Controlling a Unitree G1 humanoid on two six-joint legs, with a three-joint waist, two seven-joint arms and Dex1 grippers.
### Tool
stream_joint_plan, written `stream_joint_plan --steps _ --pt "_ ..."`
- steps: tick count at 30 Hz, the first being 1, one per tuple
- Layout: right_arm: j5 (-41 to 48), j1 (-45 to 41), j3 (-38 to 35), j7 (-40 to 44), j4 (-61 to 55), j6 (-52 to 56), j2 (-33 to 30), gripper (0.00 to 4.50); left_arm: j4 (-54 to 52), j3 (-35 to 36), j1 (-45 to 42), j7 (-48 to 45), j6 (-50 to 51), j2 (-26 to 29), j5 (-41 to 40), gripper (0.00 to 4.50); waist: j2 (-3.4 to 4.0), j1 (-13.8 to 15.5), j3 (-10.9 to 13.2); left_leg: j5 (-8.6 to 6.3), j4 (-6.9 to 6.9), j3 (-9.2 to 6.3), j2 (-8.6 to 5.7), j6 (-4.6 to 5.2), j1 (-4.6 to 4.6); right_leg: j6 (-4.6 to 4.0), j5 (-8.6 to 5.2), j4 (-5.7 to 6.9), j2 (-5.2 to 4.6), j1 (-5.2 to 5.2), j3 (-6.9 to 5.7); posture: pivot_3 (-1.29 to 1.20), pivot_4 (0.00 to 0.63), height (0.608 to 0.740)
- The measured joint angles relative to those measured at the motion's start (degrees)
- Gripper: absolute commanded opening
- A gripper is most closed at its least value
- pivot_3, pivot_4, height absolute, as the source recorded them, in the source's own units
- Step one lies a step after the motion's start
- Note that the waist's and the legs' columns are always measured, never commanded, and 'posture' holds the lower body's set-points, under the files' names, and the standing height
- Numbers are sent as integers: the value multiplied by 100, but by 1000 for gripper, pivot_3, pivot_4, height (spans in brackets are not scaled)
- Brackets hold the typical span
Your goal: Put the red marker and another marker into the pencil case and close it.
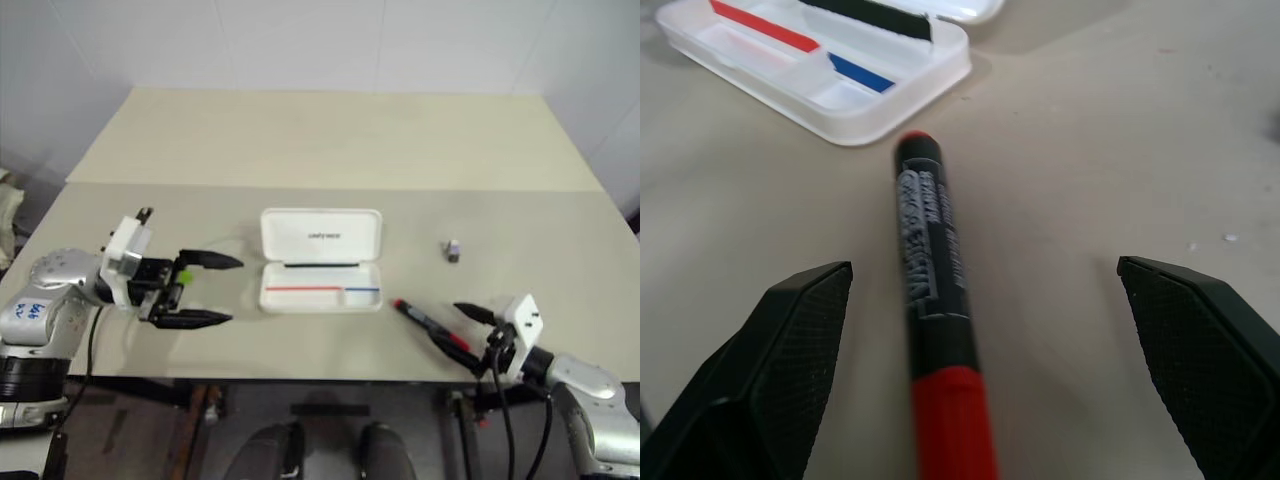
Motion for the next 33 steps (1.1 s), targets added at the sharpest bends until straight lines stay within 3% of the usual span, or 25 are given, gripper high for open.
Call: stream_joint_plan --steps 4,7,16,29,33 --pt "-165 -222 135 239 507 -364 38 4500 99 119 87 -1 -3 161 -2 4472 1 -6 0 2 -6 -1 1 2 0 -4 -3 -3 0 -2 -1 0 150 740" --pt "-238 -356 205 352 820 -701 101 3849 98 154 88 58 -3 171 -3 4500 -3 -22 -2 -3 -2 -1 1 -5 0 -3 -2 -3 -1 2 -1 0 150 740" --pt "-437 -398 299 494 1273 -1640 337 697 98 270 121 248 -107 189 -2 4500 -5 -91 -3 -2 -7 -1 9 -15 5 -8 -5 1 7 2 -4 0 150 740" --pt "-530 -416 291 394 1025 -1746 371 625 153 272 262 482 -487 96 0 4500 3 -95 2 -11 -7 2 10 -34 9 -9 -5 6 5 0 4 0 150 740" --pt "-462 -1215 367 693 711 -1553 -110 625 376 344 377 515 -617 106 30 4500 20 -153 13 -9 -5 26 10 -29 9 -9 1 18 5 -18 26 0 150 740"
